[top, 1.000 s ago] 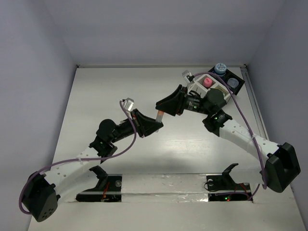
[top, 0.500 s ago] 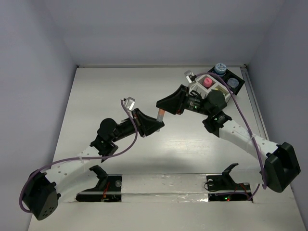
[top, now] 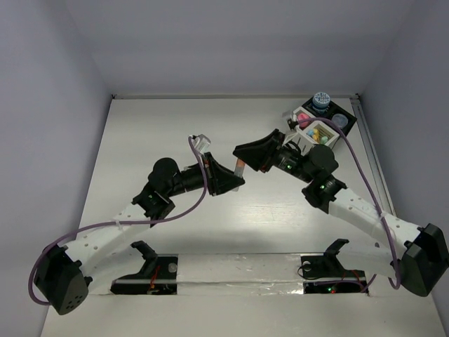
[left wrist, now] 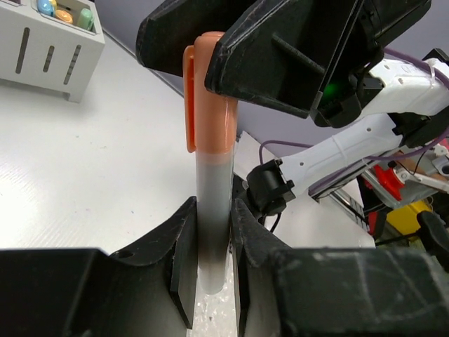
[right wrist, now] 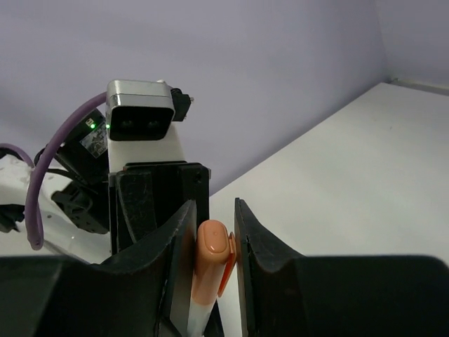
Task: Sort the stationery into containers
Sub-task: Close the pen cap on the pen, then place the pen in the storage box.
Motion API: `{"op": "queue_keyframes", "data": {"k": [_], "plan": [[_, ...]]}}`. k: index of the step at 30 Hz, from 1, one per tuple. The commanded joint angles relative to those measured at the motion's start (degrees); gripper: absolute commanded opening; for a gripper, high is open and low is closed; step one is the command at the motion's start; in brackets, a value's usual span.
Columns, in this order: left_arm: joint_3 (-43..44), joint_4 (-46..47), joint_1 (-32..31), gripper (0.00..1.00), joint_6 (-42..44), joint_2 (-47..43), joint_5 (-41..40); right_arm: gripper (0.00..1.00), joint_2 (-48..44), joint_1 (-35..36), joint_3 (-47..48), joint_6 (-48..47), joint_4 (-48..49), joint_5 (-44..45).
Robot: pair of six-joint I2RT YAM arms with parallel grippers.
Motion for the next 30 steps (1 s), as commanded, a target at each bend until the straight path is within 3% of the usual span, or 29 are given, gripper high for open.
{"op": "queue_keyframes", "data": {"k": [1,2,3,4,5,10,11,13,15,17,19,21,22,24,27,29,30], "plan": [[6.4,9.85,2.23,0.0,0.96,-1.5,-5.39,0.0,-0.68,2.9,-3.37,-5.11,-12.24,-1.23],[6.14,11.07,2.23,0.0,0.44,-0.8,-5.04,0.0,-0.59,2.9,-3.38,-3.89,-11.37,-1.23],[5.35,11.77,2.23,0.0,-0.7,-0.53,-4.43,0.12,-0.42,2.9,-3.29,-3.27,-10.92,-1.4],[4.91,12.48,2.23,0.0,-1.23,-0.1,-4.16,0.41,0.19,2.9,-2.77,-2.91,-10.14,-1.4],[4.56,13.7,2.23,0.0,-1.76,0.69,-3.72,0.48,0.37,2.9,-2.59,-2.12,-9.87,-1.4],[1.83,16.61,0.3,0.0,-3.87,2.28,-2.66,0.5,1.43,2.9,-1.0,-1.33,-8.64,-2.19],[1.48,17.31,-0.22,0.0,-4.22,2.37,-2.75,0.46,1.43,2.9,-0.83,-1.06,-8.2,-1.93],[0.6,17.49,-0.23,0.0,-4.4,2.46,-2.84,0.21,0.99,2.9,-1.18,-0.71,-6.88,-1.49],[0.07,17.49,-0.23,0.0,-4.23,2.19,-2.93,0.24,0.99,2.9,-0.92,-0.62,-6.61,-1.49],[-0.37,17.58,-0.23,0.0,-4.31,2.1,-2.58,0.41,1.25,2.9,-0.56,-0.45,-6.79,-0.79],[-0.54,17.58,-0.23,0.0,-4.4,2.19,-2.31,0.43,0.99,2.9,-0.74,-0.27,-6.35,0.0],[-0.72,17.58,-0.23,0.0,-4.4,2.19,-2.22,0.34,0.9,2.9,-0.74,0.08,-6.0,0.7],[-0.9,17.49,-0.23,0.0,-4.4,2.11,-2.22,0.17,0.55,2.9,-0.83,0.17,-5.91,1.92],[-0.99,16.53,-0.23,0.0,-4.14,1.76,-2.83,0.03,0.11,2.9,-1.0,0.26,-6.17,3.68],[-1.42,13.81,-0.23,0.0,-2.3,1.4,-3.98,0.0,-0.68,2.38,-1.35,-0.09,-7.14,7.55],[-2.21,13.1,-0.23,0.15,-1.25,1.31,-3.98,0.0,-0.86,1.77,-0.83,-0.44,-8.27,9.58],[-2.39,12.06,-0.23,0.3,-0.72,1.14,-3.81,0.0,-0.6,0.63,-0.39,-0.71,-8.98,10.28]]}}
